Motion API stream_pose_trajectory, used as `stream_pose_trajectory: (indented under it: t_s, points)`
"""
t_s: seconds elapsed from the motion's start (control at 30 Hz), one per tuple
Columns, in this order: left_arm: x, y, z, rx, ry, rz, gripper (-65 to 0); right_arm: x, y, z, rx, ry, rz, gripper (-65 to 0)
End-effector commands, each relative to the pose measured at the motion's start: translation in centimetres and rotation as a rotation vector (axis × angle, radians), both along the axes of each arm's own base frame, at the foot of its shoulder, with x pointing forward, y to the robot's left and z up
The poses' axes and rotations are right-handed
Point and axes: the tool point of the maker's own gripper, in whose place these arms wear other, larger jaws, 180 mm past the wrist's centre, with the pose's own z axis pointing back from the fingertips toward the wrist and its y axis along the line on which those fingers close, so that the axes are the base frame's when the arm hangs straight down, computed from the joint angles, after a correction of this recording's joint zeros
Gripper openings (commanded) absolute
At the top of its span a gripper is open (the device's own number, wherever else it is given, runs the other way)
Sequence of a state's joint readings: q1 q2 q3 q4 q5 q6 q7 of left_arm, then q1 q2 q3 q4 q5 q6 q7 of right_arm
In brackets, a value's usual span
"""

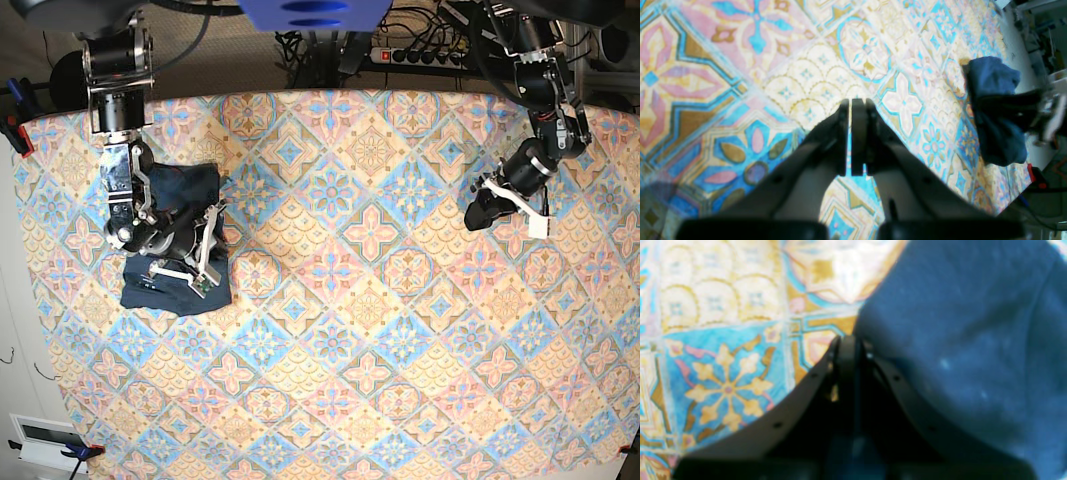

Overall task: Layout the t-shirt on the table in an organized manner, then fold the t-shirt properly
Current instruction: 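Drag the folded t-shirt further with the right gripper and flatten it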

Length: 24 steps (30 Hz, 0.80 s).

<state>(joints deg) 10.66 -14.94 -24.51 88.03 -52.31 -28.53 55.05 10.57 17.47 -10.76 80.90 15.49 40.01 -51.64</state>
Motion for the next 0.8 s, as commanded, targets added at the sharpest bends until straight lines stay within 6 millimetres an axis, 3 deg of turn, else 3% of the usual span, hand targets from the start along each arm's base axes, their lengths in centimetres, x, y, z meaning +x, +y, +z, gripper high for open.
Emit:
stream_pose_trajectory:
  t_s: [0.0, 0.27, 0.6, 0.77]
  points:
    - [0.9, 0.3, 1.6, 0.001, -0.057, 0.001, -65.0, 2.0, 1.0, 3.5, 0.045, -0.112, 0.021, -61.7]
    - [0.9, 0.3, 1.6, 0.001, -0.059, 0.001, -65.0, -1.7, 3.0, 5.6, 0.024, -0.176, 0.093, -61.8]
    - [0.6, 0.5, 1.4, 0.005, -0.05, 0.0, -65.0, -6.0, -1.9, 3.0, 0.001, -0.094, -0.049, -61.8]
    - [0.6, 0.5, 1.4, 0.005, -0.05, 0.0, -65.0, -7.5, -2.7, 0.5, -0.006, -0.012, -0.069, -61.8]
